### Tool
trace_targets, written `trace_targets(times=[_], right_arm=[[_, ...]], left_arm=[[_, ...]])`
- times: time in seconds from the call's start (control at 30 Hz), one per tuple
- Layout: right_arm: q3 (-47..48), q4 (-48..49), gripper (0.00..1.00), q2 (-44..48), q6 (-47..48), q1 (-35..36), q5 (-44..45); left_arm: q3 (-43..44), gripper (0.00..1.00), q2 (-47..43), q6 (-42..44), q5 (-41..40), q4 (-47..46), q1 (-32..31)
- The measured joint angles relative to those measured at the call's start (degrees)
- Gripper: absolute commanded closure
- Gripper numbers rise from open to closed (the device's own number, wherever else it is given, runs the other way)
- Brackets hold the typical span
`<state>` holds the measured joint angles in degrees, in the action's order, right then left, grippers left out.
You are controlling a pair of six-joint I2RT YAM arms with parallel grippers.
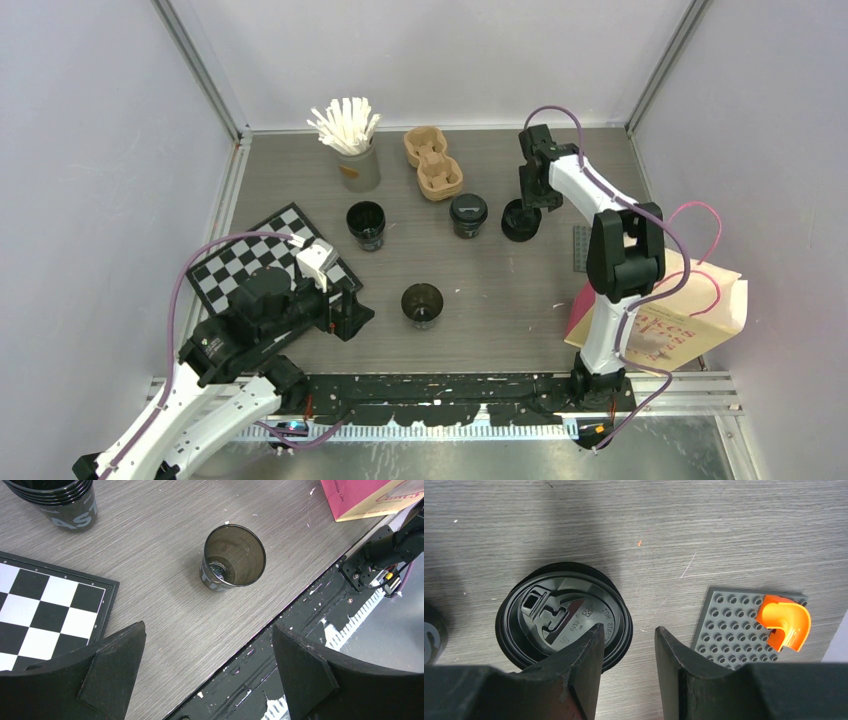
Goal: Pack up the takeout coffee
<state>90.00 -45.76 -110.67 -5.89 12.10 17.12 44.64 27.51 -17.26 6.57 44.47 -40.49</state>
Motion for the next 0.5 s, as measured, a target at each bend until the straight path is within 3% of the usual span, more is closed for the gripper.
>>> trace_targets(times=[0.33,0.5], right_arm=[[0.17,0.15,0.66,-1.66,0.0,-0.59,-0.83],[0.28,0.26,0.67,-2.6,0.0,-0.59,-0.76]], left_arm=[[0.0,0.0,0.0,0.0,0.02,0.0,0.0],[0.0,0.0,0.0,0.0,0.09,0.0,0.0]])
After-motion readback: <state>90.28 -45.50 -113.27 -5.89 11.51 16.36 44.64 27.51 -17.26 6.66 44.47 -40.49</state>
